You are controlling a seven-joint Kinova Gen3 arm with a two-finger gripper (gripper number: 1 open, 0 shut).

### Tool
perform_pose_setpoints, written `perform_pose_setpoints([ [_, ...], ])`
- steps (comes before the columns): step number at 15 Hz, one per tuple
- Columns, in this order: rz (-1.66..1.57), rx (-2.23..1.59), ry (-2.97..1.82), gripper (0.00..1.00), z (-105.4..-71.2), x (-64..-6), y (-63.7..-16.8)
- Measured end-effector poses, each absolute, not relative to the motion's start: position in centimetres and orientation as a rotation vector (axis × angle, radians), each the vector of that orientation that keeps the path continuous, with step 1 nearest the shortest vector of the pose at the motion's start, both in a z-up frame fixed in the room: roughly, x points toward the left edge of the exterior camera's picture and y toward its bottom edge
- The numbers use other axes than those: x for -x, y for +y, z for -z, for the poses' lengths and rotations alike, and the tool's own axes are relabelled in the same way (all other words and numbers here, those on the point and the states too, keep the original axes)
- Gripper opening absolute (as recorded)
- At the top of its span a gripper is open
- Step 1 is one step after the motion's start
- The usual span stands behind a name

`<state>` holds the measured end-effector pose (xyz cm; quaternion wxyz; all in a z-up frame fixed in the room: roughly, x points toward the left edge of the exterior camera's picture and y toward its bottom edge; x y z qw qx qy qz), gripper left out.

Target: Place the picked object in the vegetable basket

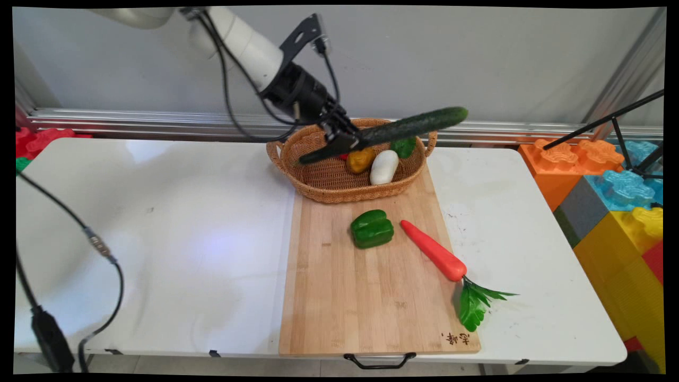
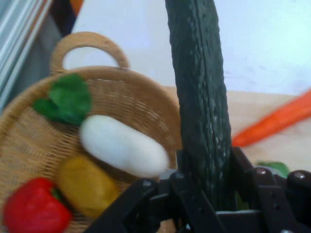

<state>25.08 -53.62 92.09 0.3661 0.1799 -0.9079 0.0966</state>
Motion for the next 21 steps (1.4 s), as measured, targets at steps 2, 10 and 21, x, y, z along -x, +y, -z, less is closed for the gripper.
perform_pose_setpoints([
  [2, -0.288, -0.487, -2.331, 0.0, -91.4, -24.5, -55.5],
  [10, -0.339, -0.478, -2.383, 0.0, -86.9, -22.5, -59.5],
  [21, -0.334, -0.445, -2.442, 1.0, -83.1, -20.8, -61.0],
])
